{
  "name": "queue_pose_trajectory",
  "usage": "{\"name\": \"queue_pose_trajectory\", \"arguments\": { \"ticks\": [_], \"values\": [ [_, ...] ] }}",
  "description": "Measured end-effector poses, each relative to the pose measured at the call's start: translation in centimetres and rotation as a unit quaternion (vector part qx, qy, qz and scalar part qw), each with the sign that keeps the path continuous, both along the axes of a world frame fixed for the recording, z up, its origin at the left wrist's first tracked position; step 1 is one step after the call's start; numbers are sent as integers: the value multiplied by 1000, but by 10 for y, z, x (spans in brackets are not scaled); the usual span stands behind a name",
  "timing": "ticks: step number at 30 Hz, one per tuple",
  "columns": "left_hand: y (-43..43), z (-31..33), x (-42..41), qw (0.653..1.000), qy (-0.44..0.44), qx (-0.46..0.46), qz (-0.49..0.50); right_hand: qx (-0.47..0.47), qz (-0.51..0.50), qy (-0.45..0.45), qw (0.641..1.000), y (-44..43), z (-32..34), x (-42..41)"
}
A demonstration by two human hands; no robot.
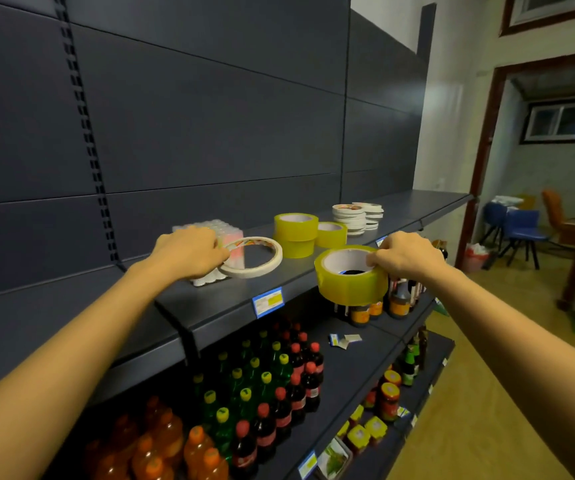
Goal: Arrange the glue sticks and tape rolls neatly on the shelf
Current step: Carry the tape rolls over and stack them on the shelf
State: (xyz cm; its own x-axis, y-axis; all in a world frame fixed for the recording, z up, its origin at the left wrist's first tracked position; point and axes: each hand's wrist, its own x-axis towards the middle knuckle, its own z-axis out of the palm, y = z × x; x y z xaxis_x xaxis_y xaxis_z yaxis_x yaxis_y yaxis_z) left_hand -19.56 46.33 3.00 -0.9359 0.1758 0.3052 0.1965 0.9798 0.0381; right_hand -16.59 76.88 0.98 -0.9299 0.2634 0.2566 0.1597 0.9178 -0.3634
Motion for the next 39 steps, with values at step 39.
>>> {"name": "queue_pose_trajectory", "arguments": {
  "ticks": [39],
  "values": [
    [264,34,-260,977,68,42,195,61,275,127,951,163,50,-367]
  ]
}}
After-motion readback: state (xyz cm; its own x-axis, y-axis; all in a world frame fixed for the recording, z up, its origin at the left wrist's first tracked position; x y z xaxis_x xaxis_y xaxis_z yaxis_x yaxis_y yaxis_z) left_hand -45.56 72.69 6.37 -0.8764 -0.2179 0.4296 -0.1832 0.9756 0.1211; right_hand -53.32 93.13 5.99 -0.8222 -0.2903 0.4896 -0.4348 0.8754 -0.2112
